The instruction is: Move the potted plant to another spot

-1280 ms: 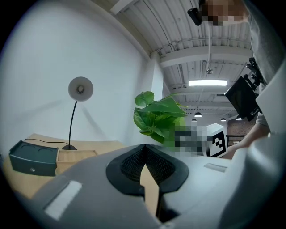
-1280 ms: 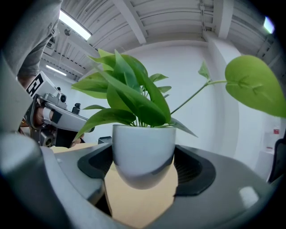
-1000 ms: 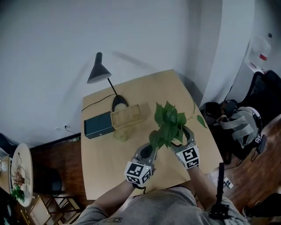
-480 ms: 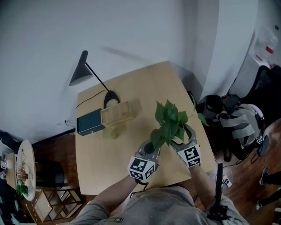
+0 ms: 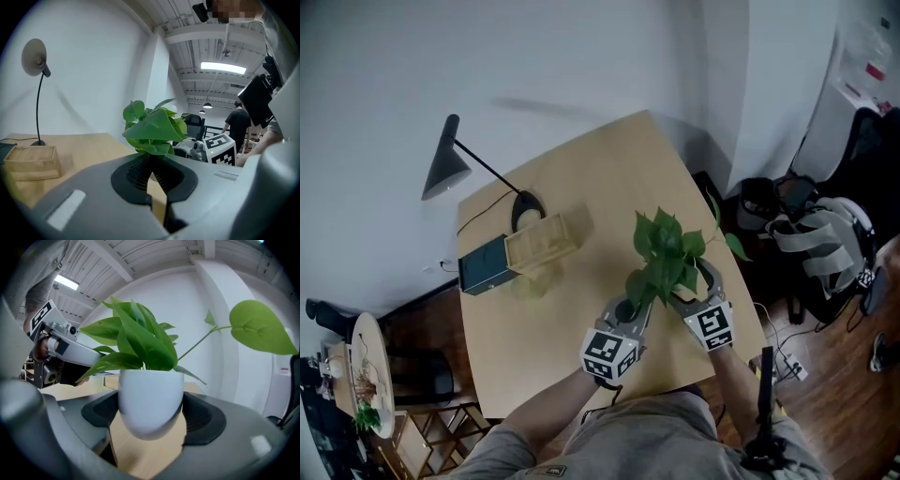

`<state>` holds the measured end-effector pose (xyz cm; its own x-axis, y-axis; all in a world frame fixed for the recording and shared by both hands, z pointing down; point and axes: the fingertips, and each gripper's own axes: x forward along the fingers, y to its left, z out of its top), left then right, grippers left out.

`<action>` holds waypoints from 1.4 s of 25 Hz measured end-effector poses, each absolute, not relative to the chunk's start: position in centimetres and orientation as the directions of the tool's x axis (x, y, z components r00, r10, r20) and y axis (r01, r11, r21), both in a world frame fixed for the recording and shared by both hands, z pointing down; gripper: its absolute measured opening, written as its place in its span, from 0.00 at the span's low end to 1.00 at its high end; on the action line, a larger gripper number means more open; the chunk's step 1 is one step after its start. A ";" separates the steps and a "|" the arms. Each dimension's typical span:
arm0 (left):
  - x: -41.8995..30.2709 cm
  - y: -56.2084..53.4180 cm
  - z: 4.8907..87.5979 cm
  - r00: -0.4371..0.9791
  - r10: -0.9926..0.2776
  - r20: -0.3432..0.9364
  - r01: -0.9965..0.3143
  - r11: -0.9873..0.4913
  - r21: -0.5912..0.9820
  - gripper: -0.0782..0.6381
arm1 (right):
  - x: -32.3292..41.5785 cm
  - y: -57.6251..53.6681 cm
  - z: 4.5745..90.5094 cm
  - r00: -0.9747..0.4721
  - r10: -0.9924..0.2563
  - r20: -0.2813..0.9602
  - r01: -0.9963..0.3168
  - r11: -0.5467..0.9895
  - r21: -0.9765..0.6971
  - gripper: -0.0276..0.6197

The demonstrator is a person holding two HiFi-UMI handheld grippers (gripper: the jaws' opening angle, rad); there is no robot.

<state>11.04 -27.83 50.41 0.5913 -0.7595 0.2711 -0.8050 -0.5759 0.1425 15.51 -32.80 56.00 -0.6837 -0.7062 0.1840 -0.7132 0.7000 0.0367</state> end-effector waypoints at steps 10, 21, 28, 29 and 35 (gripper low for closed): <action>11.9 -29.7 53.6 0.589 -0.742 0.319 -0.806 -0.570 0.161 0.11 | 15.5 -33.9 60.4 -0.695 -0.676 0.244 -0.691 0.722 0.033 0.71; 12.8 -30.3 56.7 0.596 -0.721 0.355 -0.801 -0.565 0.197 0.11 | 16.0 -34.0 65.5 -0.673 -0.663 0.329 -0.697 0.717 0.017 0.71; 13.0 -29.8 57.0 0.615 -0.698 0.367 -0.785 -0.584 0.205 0.11 | 16.7 -33.3 66.4 -0.652 -0.673 0.351 -0.718 0.696 0.002 0.71; 13.2 -29.7 57.1 0.617 -0.694 0.370 -0.783 -0.586 0.207 0.11 | 16.8 -33.3 66.5 -0.649 -0.673 0.354 -0.720 0.694 0.000 0.71; 13.9 -29.1 57.6 0.631 -0.675 0.383 -0.771 -0.599 0.215 0.11 | 17.6 -33.2 67.4 -0.627 -0.667 0.403 -0.733 0.680 -0.018 0.71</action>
